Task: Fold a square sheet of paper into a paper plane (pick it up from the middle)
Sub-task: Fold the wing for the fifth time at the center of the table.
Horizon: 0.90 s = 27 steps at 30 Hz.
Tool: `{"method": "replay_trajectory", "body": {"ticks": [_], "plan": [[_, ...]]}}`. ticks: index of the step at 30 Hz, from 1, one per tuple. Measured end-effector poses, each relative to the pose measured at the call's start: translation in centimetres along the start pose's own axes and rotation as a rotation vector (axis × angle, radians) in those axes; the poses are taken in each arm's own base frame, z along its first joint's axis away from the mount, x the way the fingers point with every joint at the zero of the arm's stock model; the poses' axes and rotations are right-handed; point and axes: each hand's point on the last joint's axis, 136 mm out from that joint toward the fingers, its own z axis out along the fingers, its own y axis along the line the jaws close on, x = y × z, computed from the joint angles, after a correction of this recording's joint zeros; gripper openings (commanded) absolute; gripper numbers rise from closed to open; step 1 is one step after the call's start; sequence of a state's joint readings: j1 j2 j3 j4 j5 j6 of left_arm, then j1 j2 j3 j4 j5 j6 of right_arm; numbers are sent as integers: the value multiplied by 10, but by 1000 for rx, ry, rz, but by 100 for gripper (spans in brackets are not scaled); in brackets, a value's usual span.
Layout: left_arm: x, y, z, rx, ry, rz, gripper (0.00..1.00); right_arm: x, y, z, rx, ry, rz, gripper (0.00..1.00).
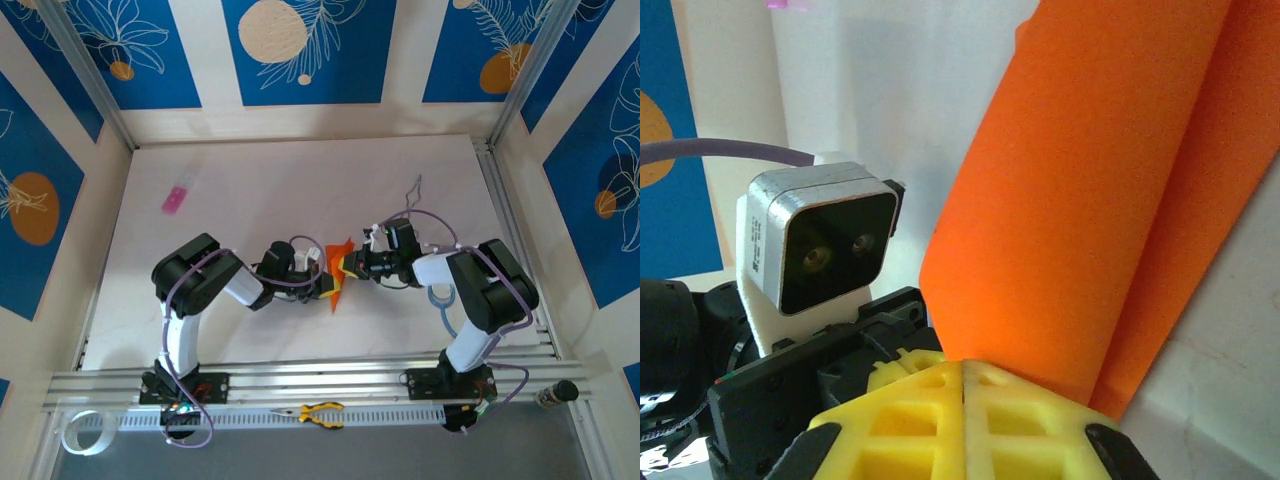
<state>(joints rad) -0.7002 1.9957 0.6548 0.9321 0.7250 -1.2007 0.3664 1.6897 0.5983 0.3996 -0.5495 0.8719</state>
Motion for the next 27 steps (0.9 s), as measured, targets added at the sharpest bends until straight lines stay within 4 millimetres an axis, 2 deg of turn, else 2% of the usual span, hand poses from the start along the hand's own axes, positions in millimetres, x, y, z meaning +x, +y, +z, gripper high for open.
{"method": "replay_trajectory", "body": {"ticks": [27], "plan": [[0,2,0,-13,10,-20,0,-10,-18,10,71,-6,40,7]]}}
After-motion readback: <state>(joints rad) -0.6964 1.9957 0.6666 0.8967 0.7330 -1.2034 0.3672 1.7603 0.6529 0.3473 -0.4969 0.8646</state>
